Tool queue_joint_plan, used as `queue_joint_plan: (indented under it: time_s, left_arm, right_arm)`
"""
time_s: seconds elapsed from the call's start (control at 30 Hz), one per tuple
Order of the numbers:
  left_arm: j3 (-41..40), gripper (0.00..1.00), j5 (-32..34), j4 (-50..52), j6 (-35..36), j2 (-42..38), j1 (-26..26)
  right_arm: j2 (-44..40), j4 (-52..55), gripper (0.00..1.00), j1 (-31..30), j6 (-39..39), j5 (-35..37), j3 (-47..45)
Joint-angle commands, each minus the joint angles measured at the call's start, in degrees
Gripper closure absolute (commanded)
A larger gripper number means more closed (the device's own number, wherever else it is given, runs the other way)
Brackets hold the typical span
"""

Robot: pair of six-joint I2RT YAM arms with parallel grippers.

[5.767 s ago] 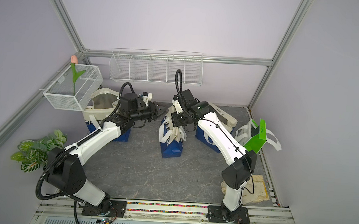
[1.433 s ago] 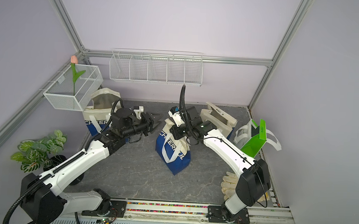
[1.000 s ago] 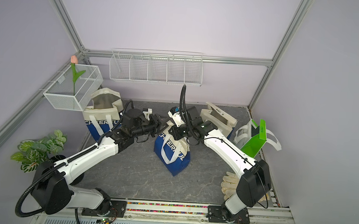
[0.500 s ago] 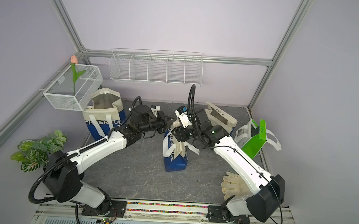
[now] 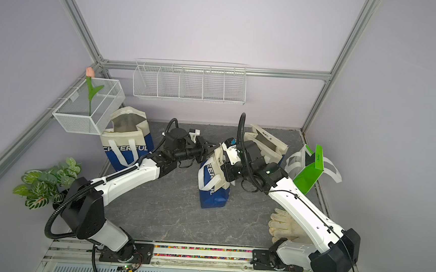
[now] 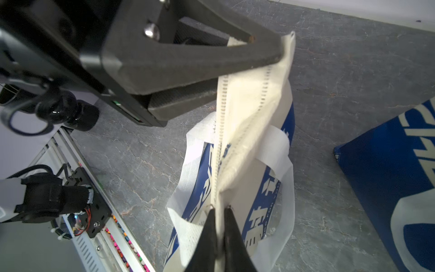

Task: Open the takeout bag
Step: Open the takeout bag at the center of the board.

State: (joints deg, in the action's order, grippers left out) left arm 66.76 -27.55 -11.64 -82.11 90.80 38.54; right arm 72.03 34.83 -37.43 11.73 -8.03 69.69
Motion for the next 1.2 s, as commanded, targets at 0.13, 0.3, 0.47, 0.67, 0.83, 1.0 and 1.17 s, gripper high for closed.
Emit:
queue_joint_plan:
  time_s: [0.13,0.3,0.47,0.67,0.83,1.0,1.17]
  left_arm:
    - [3.9,0.81,-6.7,-6.5,-1.1,4.0,1.7]
    - [4.4,0.92,-7.7,-5.8,-0.8,4.4,2.1]
    - [4.7,1.0,-7.9,-4.2,0.4,4.4,2.1]
    - [7.1,0.75,-6.1,8.5,10.0,2.0,2.1]
    - [8.2,0.83,-5.6,13.3,14.9,1.0,2.1]
    - [8.8,1.0,-5.5,13.1,14.7,2.0,2.1]
    - [6.8,1.0,0.7,17.1,12.5,-2.4,0.6]
  right_arm:
    - [0.1,-1.5,0.93,1.7,-0.1,-5.3,-0.7]
    - [-0.6,-1.5,0.92,2.9,0.3,-5.3,-1.0]
    - [-1.2,-1.1,0.92,3.5,0.5,-4.9,-1.1]
    - [-2.0,-0.2,0.91,4.1,0.5,-4.4,-0.7]
    - [-2.3,0.2,0.91,4.1,0.5,-5.3,-0.4]
    - [-2.5,1.0,0.9,4.1,0.6,-4.0,0.3]
    - [-2.2,3.4,0.76,4.1,-1.4,4.9,2.6]
